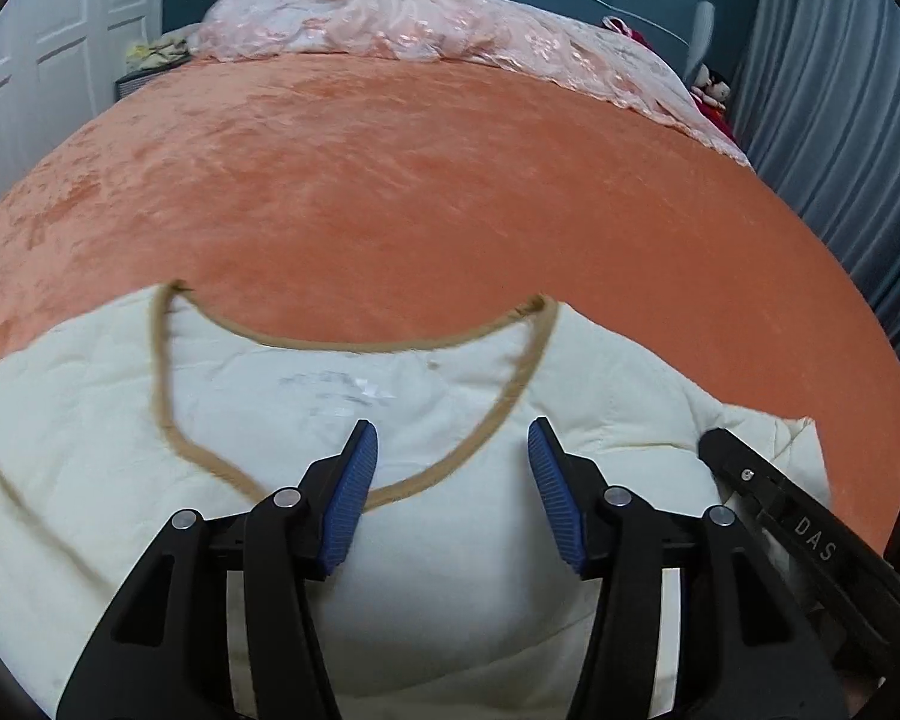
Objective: Fold large clothes
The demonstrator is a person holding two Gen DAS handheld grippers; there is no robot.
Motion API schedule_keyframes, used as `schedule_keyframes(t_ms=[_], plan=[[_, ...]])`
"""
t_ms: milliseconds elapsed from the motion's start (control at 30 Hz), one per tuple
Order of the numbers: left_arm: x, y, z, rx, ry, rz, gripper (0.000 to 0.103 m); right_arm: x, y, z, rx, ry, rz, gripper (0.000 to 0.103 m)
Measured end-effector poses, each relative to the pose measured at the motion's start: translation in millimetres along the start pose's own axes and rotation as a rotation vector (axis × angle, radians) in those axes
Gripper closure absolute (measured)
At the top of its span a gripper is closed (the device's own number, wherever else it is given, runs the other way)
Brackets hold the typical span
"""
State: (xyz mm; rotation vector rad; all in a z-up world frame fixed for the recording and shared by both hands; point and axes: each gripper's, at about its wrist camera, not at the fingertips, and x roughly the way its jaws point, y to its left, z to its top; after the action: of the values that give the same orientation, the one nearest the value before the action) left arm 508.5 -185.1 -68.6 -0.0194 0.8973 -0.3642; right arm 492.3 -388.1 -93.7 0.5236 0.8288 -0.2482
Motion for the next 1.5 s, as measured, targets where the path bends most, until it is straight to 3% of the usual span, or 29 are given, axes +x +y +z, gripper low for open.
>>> schedule_keyframes(t_ms=[33,67,133,233,267,333,400,500,633,867,1267,1333,1400,1433,1500], plan=[[-11.7,9.2,2.0,0.002,-0.008,0.011,0.053,-13.3,9.2,2.3,-0.039,-0.024,-0.016,0.089],[-21.3,19.0,3.9,0.018,-0.004,0.021,0.053,-25.7,20.5,2.3,-0.083,-0.048,-0.011,0.089],[-31.1,37.6,5.5,0.064,0.020,0.065,0.053,-41.7,49.6,-1.2,-0.176,-0.037,0.061,0.089],[-29.9,63.8,4.6,0.118,0.070,0.134,0.054,-33.3,104.0,-16.3,-0.348,0.087,0.116,0.094],[-25.1,71.7,4.1,0.118,0.099,0.141,0.054,-24.2,118.7,-23.6,-0.392,0.128,0.121,0.100],[-16.5,83.3,2.1,0.105,0.136,0.134,0.054,-3.4,139.5,-37.2,-0.462,0.180,0.099,0.101],[-10.2,85.8,-3.3,0.112,0.124,0.148,0.054,20.3,145.0,-47.7,-0.489,0.227,0.050,0.101],[-0.4,84.1,-16.9,0.138,0.067,0.183,0.052,33.5,130.7,-48.2,-0.415,0.209,0.090,0.103],[3.3,91.0,-18.8,0.096,0.028,0.167,0.050,39.5,115.0,-47.6,-0.319,0.173,0.128,0.103],[6.4,91.9,-20.9,0.088,-0.008,0.174,0.049,44.3,123.9,-49.8,-0.349,0.112,0.067,0.103],[7.4,90.7,-20.3,0.079,-0.032,0.181,0.045,47.1,118.1,-47.7,-0.322,0.081,0.091,0.103],[2.2,90.1,-16.2,0.082,-0.016,0.205,0.042,34.2,114.5,-44.0,-0.300,0.045,0.065,0.103],[-24.0,95.1,-12.1,0.039,-0.042,0.294,0.042,-2.2,101.2,-38.1,-0.225,-0.062,-0.027,0.103],[-47.7,104.1,-13.3,-0.017,-0.083,0.293,0.041,-30.0,88.3,-36.9,-0.162,-0.119,-0.025,0.092],[-91.9,124.9,-21.5,-0.102,-0.113,0.228,0.031,-84.2,59.9,-43.8,-0.109,-0.160,0.017,0.088]])
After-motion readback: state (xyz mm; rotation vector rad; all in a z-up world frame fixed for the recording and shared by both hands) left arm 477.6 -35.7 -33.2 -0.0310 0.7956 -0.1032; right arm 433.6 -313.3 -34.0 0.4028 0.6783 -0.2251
